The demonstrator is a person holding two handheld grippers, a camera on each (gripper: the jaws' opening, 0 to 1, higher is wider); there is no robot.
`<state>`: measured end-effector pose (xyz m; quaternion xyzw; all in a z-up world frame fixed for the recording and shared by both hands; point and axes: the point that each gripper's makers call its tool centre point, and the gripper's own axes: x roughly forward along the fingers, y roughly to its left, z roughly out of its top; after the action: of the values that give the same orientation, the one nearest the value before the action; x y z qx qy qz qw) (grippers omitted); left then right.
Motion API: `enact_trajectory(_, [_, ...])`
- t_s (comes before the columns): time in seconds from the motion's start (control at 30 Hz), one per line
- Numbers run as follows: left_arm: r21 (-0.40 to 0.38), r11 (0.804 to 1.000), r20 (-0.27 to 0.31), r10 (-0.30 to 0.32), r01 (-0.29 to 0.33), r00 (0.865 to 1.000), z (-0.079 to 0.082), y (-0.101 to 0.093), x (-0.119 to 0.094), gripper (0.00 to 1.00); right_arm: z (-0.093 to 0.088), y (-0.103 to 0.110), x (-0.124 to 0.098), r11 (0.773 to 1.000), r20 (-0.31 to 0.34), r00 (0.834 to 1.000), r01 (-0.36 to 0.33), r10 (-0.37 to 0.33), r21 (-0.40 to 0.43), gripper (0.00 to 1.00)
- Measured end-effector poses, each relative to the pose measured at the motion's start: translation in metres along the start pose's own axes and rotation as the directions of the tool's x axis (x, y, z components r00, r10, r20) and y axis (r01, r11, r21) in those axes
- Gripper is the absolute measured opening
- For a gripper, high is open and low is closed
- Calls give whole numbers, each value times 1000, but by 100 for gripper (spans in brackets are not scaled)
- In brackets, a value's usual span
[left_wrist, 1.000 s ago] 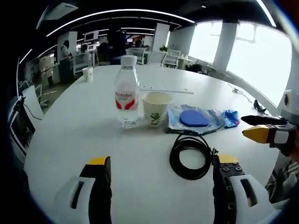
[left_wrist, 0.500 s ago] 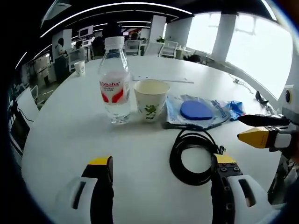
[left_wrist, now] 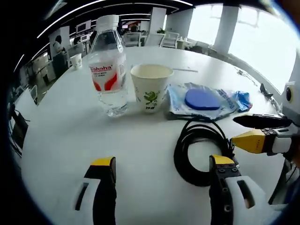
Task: Arrange the tabletop items into an orderly group along one side of the table until the central work area is clear of visible clutter.
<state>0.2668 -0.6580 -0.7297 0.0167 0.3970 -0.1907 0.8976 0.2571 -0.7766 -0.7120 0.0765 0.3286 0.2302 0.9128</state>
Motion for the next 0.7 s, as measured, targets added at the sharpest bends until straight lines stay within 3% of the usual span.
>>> enact_trajectory(0.13, [6, 1000, -5, 9, -9, 1000, 0, -5, 4, 79, -4, 2, 7, 1000, -14, 1000, -11, 11, 14, 54])
enact_trajectory(0.47, [72, 997, 25, 17, -18, 1000, 3, -17, 9, 58, -11, 5, 19, 999, -46, 998, -41, 42, 25, 36])
enact_trajectory(0.7, [72, 997, 12, 8, -9, 1000, -2, -21, 14, 54, -15, 3, 23, 1000, -62, 998, -26, 27, 7, 28])
